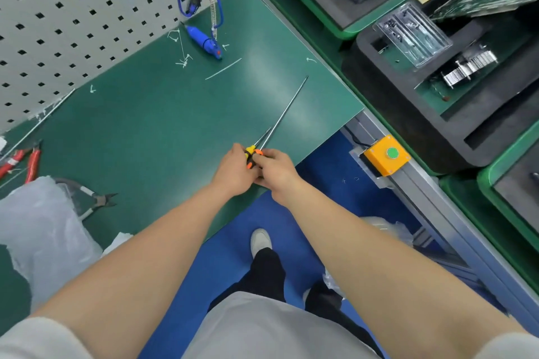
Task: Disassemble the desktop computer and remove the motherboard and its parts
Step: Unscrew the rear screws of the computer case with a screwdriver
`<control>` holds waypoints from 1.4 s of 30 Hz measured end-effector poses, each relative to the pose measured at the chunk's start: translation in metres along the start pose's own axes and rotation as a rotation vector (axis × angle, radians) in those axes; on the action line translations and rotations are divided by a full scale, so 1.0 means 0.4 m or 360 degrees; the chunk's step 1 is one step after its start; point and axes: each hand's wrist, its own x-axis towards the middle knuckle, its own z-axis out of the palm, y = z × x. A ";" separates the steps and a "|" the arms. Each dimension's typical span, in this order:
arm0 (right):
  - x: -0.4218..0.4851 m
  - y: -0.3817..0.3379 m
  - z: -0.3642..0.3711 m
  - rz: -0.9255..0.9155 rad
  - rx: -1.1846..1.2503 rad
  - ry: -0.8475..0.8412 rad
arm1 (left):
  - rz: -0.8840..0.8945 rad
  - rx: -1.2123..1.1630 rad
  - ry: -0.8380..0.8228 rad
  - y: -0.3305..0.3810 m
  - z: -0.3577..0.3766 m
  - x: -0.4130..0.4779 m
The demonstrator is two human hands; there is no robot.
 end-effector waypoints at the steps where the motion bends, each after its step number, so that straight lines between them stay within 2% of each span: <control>1: -0.003 0.006 -0.006 -0.0016 -0.0023 0.0029 | 0.0012 0.0004 -0.0038 0.004 0.005 -0.008; 4: -0.022 0.010 -0.034 -0.0097 -0.0041 0.0080 | 0.0095 -0.0103 -0.0037 0.025 0.016 -0.037; 8: -0.075 -0.010 -0.086 -0.0228 -0.0012 -0.0006 | 0.0201 -0.0371 0.0060 0.078 0.021 -0.086; 13: -0.158 -0.044 -0.187 -0.0467 -0.0038 -0.0044 | 0.0231 -0.0935 0.0061 0.175 0.040 -0.136; 15: -0.195 -0.052 -0.241 -0.0567 -0.0043 -0.0015 | 0.0229 -0.0956 0.0148 0.234 0.065 -0.150; 18: -0.255 -0.060 -0.336 -0.0750 -0.0082 0.0154 | 0.0350 -0.0886 0.0191 0.346 0.115 -0.177; 22: -0.353 -0.077 -0.502 -0.0943 -0.0073 0.0420 | 0.0669 -0.0802 0.0170 0.512 0.207 -0.232; 31: -0.643 -0.044 -0.972 -0.1281 -0.0020 0.1073 | 0.1262 -0.0744 -0.0123 0.932 0.486 -0.456; 37: -0.830 0.043 -1.234 -0.1392 0.0193 0.1331 | 0.1376 -0.0693 -0.0382 1.155 0.665 -0.630; 42: -0.934 0.109 -1.374 -0.1334 0.0236 0.1565 | 0.1383 -0.0705 -0.0646 1.269 0.775 -0.740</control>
